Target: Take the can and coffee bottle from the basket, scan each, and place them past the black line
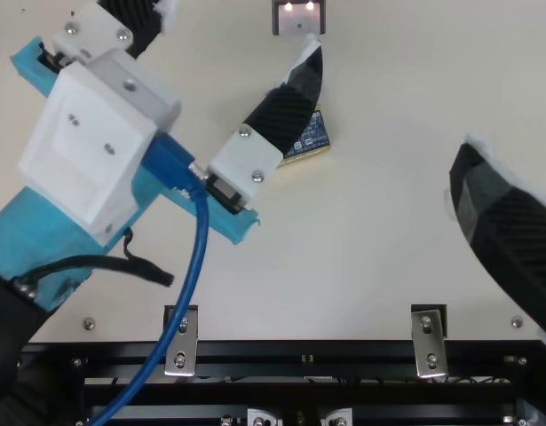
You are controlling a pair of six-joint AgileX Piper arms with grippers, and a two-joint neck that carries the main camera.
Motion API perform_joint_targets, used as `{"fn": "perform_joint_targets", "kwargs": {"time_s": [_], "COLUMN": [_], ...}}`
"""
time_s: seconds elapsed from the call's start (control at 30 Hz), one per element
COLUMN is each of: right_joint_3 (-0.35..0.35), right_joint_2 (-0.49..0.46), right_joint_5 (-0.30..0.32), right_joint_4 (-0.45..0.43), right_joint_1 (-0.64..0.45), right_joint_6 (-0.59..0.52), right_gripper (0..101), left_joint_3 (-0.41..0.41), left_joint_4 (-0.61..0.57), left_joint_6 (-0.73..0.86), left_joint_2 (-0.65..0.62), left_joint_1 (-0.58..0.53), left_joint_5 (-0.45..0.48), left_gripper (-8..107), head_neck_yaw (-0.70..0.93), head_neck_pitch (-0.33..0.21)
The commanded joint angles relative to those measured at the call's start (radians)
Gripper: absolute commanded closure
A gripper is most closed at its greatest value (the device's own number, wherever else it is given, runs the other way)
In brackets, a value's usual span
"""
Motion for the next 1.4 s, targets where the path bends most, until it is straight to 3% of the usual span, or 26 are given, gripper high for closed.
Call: {"fn": "perform_joint_targets", "kwargs": {"time_s": [0.0, 0.27, 0.5, 0.67, 0.83, 1.1, 1.33, 1.37], "right_joint_3": [0.0, -0.01, -0.06, -0.118, -0.186, -0.284, -0.34, -0.346], "right_joint_2": [0.0, 0.034, 0.157, 0.26, 0.363, 0.519, 0.631, 0.644], "right_joint_5": [0.0, 0.001, 0.041, 0.09, 0.146, 0.224, 0.236, 0.234], "right_joint_4": [0.0, -0.018, -0.061, -0.068, -0.065, -0.076, -0.123, -0.13], "right_joint_1": [0.0, 0.012, 0.037, 0.042, 0.058, 0.13, 0.218, 0.233], "right_joint_6": [0.0, -0.016, -0.117, -0.232, -0.36, -0.538, -0.632, -0.641], "right_gripper": [0, 0, 0, 0, 0, 0, 0, 0], "left_joint_3": [0.0, 0.003, 0.068, 0.135, 0.194, 0.25, 0.286, 0.28], "left_joint_4": [0.0, 0.119, 0.25, 0.32, 0.389, 0.488, 0.497, 0.498], "left_joint_6": [0.0, -0.097, -0.209, -0.287, -0.372, -0.542, -0.687, -0.65], "left_joint_2": [0.0, 0.01, -0.056, -0.154, -0.272, -0.456, -0.571, -0.546], "left_joint_1": [0.0, 0.008, 0.098, 0.21, 0.359, 0.583, 0.641, 0.638], "left_joint_5": [0.0, -0.043, -0.101, -0.094, -0.03, 0.146, 0.275, 0.238], "left_gripper": [9, 9, 9, 9, 9, 9, 9, 9], "head_neck_yaw": [-0.009, -0.009, -0.009, -0.009, -0.009, -0.009, -0.009, -0.009], "head_neck_pitch": [-0.015, -0.015, -0.015, -0.015, -0.015, -0.015, -0.015, -0.015]}}
